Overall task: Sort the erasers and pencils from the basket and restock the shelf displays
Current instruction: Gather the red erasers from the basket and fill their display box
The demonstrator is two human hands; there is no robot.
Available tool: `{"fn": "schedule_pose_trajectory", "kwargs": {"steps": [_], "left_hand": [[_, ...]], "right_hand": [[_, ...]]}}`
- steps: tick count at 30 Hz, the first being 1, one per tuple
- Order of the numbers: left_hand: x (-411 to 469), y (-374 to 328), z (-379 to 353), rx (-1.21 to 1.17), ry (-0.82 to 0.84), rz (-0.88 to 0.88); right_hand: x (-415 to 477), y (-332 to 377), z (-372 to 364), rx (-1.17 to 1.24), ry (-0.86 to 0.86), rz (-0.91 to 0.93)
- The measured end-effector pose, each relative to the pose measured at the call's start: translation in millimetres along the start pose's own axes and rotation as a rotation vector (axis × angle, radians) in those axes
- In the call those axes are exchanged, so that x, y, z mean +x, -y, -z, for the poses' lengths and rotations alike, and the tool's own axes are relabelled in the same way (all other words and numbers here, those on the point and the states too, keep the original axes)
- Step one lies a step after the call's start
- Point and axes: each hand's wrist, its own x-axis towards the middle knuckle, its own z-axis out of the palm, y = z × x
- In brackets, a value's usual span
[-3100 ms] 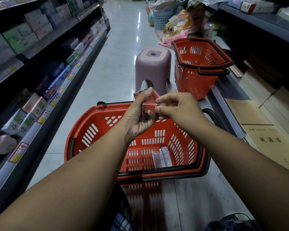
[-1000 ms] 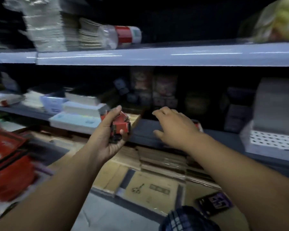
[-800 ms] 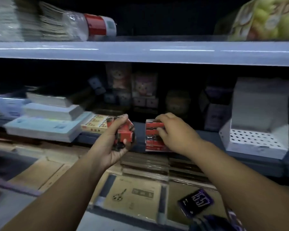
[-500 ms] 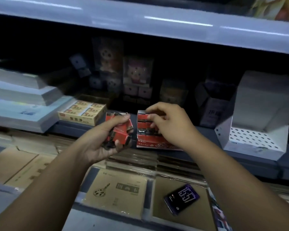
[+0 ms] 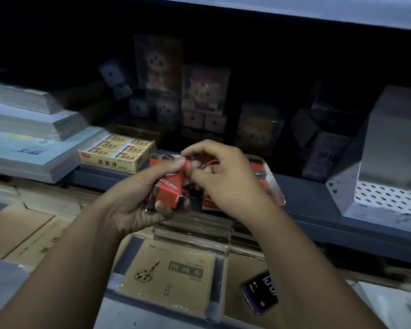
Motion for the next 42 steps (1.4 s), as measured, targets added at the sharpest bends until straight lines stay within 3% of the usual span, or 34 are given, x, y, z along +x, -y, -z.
{"fn": "schedule_pose_trajectory", "kwargs": {"steps": [3, 6, 12, 18, 21, 26, 30, 38, 42], "left_hand": [[5.3, 0.9, -3.3, 0.019, -0.067, -0.011], [11.4, 2.6, -7.0, 0.187, -0.189, -0.077], [11.3, 7.3, -16.9, 0.183, -0.186, -0.097], [8.8, 8.9, -13.7, -0.075, -0.067, -0.015], [7.5, 11.0, -15.1, -0.089, -0.072, -0.033], [6.8, 16.0, -19.6, -0.104, -0.12, -0.06], [4.4, 15.9, -24.3, -0.097, -0.171, -0.061], [3.0, 16.0, -24.5, -0.081, -0.169, -0.055], [3.9, 15.9, -24.3, -0.076, -0.168, -0.056]], "right_hand": [[2.4, -4.3, 7.5, 0.091, -0.079, -0.066], [-0.2, -7.0, 22.9, 0.183, -0.098, -0.125], [-11.6, -18.1, 46.6, 0.229, -0.158, -0.192], [-18.7, -23.1, 69.6, 0.024, -0.226, -0.2], [-19.7, -33.5, 82.7, -0.136, -0.3, -0.203], [-20.0, -43.9, 80.2, -0.183, -0.285, -0.288], [-21.8, -47.0, 74.6, -0.363, -0.29, -0.258], [-27.2, -40.7, 79.3, -0.32, -0.169, -0.305], [-27.5, -42.3, 73.7, -0.371, -0.216, -0.287]]}}
